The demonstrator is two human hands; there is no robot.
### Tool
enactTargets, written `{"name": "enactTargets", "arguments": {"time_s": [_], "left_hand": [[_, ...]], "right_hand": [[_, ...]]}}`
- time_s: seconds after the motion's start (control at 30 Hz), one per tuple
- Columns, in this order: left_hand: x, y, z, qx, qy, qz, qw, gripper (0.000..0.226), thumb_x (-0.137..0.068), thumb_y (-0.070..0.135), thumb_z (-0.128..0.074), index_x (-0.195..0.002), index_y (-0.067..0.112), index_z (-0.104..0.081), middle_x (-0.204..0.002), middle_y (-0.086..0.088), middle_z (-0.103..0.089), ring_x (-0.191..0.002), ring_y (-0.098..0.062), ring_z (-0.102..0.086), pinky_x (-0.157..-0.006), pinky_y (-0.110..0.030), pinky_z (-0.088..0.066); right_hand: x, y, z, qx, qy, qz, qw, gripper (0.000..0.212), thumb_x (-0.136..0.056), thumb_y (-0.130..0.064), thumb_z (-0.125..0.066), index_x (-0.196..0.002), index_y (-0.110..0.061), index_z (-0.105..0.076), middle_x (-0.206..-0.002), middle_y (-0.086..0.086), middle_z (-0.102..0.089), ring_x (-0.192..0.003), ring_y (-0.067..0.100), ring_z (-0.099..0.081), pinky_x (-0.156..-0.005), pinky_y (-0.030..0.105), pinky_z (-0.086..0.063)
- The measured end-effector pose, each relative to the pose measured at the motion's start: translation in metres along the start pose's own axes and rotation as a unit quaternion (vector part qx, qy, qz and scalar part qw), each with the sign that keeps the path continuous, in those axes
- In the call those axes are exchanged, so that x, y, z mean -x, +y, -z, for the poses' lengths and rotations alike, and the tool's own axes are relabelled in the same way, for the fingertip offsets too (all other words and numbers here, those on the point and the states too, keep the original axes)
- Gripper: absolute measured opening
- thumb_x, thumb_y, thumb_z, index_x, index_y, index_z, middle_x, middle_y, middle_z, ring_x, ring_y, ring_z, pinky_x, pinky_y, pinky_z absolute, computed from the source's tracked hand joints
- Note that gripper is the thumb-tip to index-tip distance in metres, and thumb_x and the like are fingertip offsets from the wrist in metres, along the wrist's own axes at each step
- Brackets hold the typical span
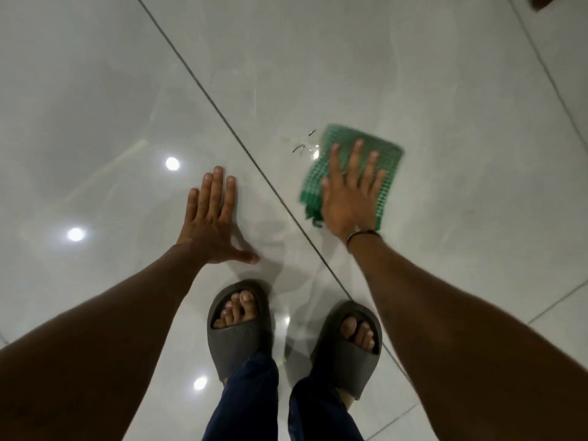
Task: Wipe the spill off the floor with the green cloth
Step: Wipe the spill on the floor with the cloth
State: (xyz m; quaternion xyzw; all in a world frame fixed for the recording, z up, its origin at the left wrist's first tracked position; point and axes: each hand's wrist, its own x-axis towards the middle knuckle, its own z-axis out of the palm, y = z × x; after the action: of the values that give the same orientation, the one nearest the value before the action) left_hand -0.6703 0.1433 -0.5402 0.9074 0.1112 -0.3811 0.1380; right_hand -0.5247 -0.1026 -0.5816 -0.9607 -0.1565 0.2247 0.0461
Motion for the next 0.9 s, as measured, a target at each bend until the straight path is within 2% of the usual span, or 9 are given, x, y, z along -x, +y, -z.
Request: {"name": "enactTargets", "arguments": {"time_s": [0.1, 0.17, 0.27, 0.4, 0.53, 0.6, 0.7, 0.77, 0.9], "left_hand": [[0.002, 0.009, 0.007, -0.013, -0.026, 0.024, 0.999, 0.184, -0.055, 0.099, -0.077, -0.165, 0.011, 0.042, -0.169, -0.016, 0.055, -0.160, -0.038, 0.046, -0.138, -0.057, 0.015], [0.003, 0.015, 0.008, -0.016, -0.021, 0.038, 0.999, 0.184, -0.056, 0.098, -0.078, -0.164, 0.010, 0.043, -0.168, -0.017, 0.056, -0.160, -0.039, 0.046, -0.138, -0.057, 0.015], [0.003, 0.014, 0.004, -0.003, -0.013, 0.023, 1.000, 0.185, -0.055, 0.095, -0.081, -0.168, 0.009, 0.037, -0.172, -0.018, 0.050, -0.163, -0.040, 0.041, -0.138, -0.058, 0.012], [0.005, 0.003, -0.006, -0.017, 0.087, -0.030, 0.996, 0.176, -0.056, 0.107, -0.067, -0.176, 0.008, 0.018, -0.182, -0.021, 0.029, -0.170, -0.040, 0.026, -0.139, -0.062, 0.008], [-0.029, 0.019, 0.001, 0.006, 0.143, -0.035, 0.989, 0.178, -0.052, 0.116, -0.051, -0.176, 0.007, 0.015, -0.185, -0.018, 0.021, -0.173, -0.036, 0.019, -0.139, -0.065, 0.002], [-0.039, 0.025, 0.007, 0.024, 0.134, -0.019, 0.991, 0.182, -0.047, 0.116, -0.053, -0.176, 0.008, 0.017, -0.185, -0.015, 0.023, -0.172, -0.034, 0.021, -0.139, -0.065, 0.002], [-0.035, 0.025, 0.017, 0.020, 0.090, -0.009, 0.996, 0.183, -0.048, 0.112, -0.061, -0.174, 0.009, 0.023, -0.183, -0.014, 0.031, -0.170, -0.033, 0.029, -0.138, -0.062, 0.008], [-0.034, 0.025, 0.022, 0.009, 0.057, -0.004, 0.998, 0.183, -0.050, 0.109, -0.066, -0.172, 0.009, 0.029, -0.180, -0.015, 0.038, -0.167, -0.034, 0.035, -0.138, -0.061, 0.012], [-0.039, 0.027, 0.019, -0.006, 0.054, 0.000, 0.999, 0.184, -0.049, 0.112, -0.059, -0.169, 0.008, 0.034, -0.176, -0.015, 0.044, -0.164, -0.034, 0.040, -0.136, -0.063, 0.014]], "right_hand": [[0.057, 0.003, -0.017, 0.046, -0.034, 0.137, 0.989, 0.071, -0.117, -0.050, -0.027, -0.177, -0.032, 0.006, -0.186, 0.014, 0.011, -0.169, 0.047, 0.010, -0.136, 0.071, -0.008], [0.102, 0.037, -0.022, 0.058, -0.066, 0.151, 0.985, 0.073, -0.115, -0.052, -0.026, -0.176, -0.035, 0.010, -0.186, 0.009, 0.015, -0.170, 0.043, 0.013, -0.135, 0.069, -0.014], [0.109, 0.097, -0.010, 0.030, -0.099, 0.007, 0.995, 0.073, -0.114, -0.057, -0.020, -0.175, -0.036, 0.014, -0.183, 0.010, 0.024, -0.168, 0.046, 0.017, -0.135, 0.071, -0.009], [0.015, 0.085, 0.013, -0.031, -0.005, -0.134, 0.991, 0.072, -0.116, -0.056, -0.022, -0.177, -0.030, 0.005, -0.184, 0.020, 0.013, -0.169, 0.052, 0.009, -0.133, 0.075, -0.007], [-0.064, 0.015, 0.021, -0.010, 0.025, -0.026, 0.999, 0.071, -0.115, -0.055, -0.022, -0.177, -0.032, 0.002, -0.185, 0.020, 0.011, -0.168, 0.052, 0.010, -0.134, 0.074, 0.003], [-0.046, -0.006, 0.010, 0.021, 0.015, 0.060, 0.998, 0.070, -0.115, -0.055, -0.023, -0.177, -0.033, 0.000, -0.186, 0.016, 0.009, -0.169, 0.050, 0.009, -0.136, 0.069, 0.005], [0.024, 0.018, -0.002, 0.052, -0.029, 0.165, 0.985, 0.072, -0.115, -0.057, -0.024, -0.177, -0.034, 0.002, -0.187, 0.010, 0.008, -0.170, 0.043, 0.011, -0.137, 0.068, -0.006], [0.064, 0.064, -0.001, 0.048, -0.073, 0.129, 0.988, 0.073, -0.113, -0.059, -0.021, -0.177, -0.036, 0.006, -0.186, 0.008, 0.013, -0.170, 0.042, 0.013, -0.136, 0.070, -0.009], [0.022, 0.100, 0.025, 0.007, -0.068, -0.082, 0.994, 0.081, -0.107, -0.063, -0.018, -0.178, -0.026, -0.006, -0.184, 0.021, 0.005, -0.168, 0.055, 0.000, -0.132, 0.075, -0.015]]}}
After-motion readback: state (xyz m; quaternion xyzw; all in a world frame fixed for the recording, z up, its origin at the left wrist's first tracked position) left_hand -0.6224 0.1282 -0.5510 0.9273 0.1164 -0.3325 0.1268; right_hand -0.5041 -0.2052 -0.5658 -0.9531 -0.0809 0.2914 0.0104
